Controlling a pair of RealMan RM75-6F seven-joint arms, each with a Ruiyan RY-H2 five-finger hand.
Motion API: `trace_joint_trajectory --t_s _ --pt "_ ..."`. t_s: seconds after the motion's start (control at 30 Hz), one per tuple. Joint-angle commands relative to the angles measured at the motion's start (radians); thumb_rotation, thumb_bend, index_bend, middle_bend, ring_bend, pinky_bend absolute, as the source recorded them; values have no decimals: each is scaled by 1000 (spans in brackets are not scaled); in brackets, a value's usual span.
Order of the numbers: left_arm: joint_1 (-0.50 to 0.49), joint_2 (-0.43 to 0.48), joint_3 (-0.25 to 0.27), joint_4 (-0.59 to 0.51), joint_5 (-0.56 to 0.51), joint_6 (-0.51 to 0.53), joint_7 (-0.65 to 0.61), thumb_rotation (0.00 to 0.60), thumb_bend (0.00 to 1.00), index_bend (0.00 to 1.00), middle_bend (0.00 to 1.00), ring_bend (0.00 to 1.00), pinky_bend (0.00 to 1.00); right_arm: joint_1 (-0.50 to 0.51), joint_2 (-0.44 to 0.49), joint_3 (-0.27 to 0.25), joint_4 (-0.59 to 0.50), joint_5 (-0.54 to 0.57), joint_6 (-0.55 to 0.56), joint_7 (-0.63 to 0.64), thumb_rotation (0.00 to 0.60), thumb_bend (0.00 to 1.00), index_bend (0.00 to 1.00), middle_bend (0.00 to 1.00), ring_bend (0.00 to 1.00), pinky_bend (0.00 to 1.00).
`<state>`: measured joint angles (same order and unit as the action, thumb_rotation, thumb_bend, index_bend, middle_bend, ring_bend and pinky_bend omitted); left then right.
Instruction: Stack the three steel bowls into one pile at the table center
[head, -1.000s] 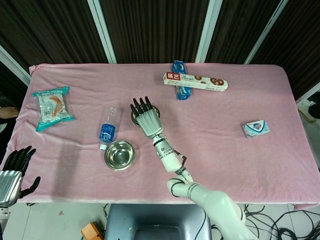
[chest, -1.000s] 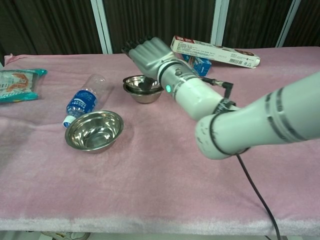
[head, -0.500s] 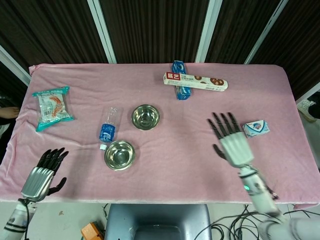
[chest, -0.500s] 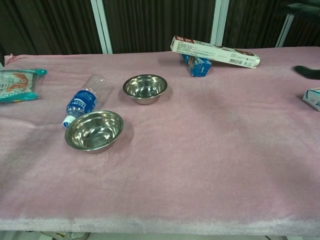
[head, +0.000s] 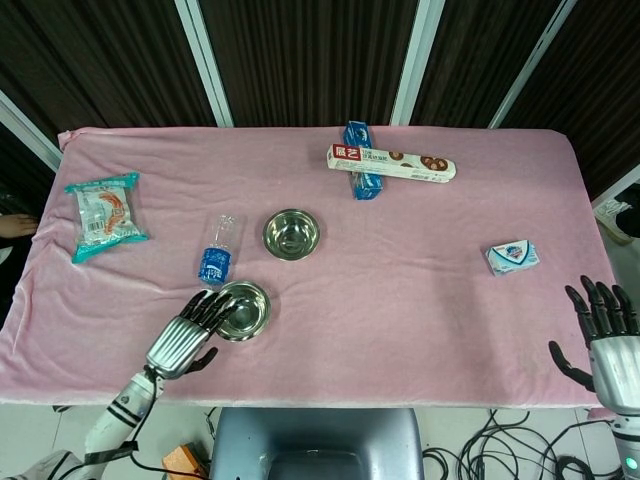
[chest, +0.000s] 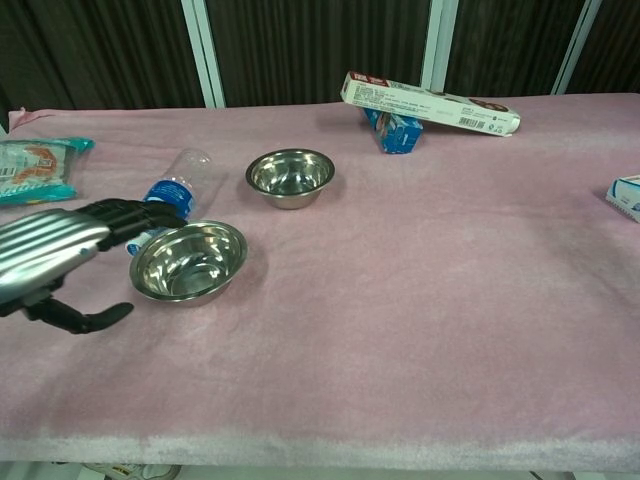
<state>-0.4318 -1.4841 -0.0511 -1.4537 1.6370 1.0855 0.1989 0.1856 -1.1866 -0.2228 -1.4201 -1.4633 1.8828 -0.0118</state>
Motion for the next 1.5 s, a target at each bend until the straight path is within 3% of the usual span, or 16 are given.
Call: trace_joint_trajectory --t_s 0.03,0.17,0.37,0.53,0.73,0.87,1.07,1.23,1.33,1.5 --pt "-42 -65 -18 27 -75 -68 77 600 385 115 0 0 16 -26 14 31 16 -12 -1 36 600 433 0 0 0 0" --pt "-53 -96 -20 63 -115 -86 98 600 387 195 0 0 15 -53 19 59 38 -17 -9 74 600 433 0 0 0 0" --pt "-63 -177 -27 180 -96 -20 48 600 467 564 71 0 14 -90 21 100 67 -17 -27 121 600 433 0 0 0 0" --pt "-71 -235 -24 281 -48 64 -19 600 555 728 155 0 8 -113 21 129 85 -23 -41 147 600 434 0 0 0 0" --pt "-86 -269 -47 344 13 197 -78 600 519 745 167 0 2 -135 20 150 105 -31 -65 177 600 433 0 0 0 0" --pt "-137 -264 -113 340 11 228 -89 600 508 744 170 0 1 -152 26 163 116 -40 -72 197 600 434 0 0 0 0" --pt "-249 -270 -249 345 -78 162 -79 600 500 745 172 0 1 -173 33 186 138 -35 -93 237 600 433 0 0 0 0" --pt "-349 -336 -344 448 -179 92 -86 600 486 739 173 0 1 -184 36 204 166 -22 -125 278 600 434 0 0 0 0" --pt "-404 -396 -376 554 -241 39 -91 600 482 717 177 0 2 -190 39 216 184 -18 -135 314 600 433 0 0 0 0" --pt "-458 -466 -368 686 -291 -28 -84 600 480 688 172 0 2 -200 37 236 207 -6 -152 347 600 433 0 0 0 0"
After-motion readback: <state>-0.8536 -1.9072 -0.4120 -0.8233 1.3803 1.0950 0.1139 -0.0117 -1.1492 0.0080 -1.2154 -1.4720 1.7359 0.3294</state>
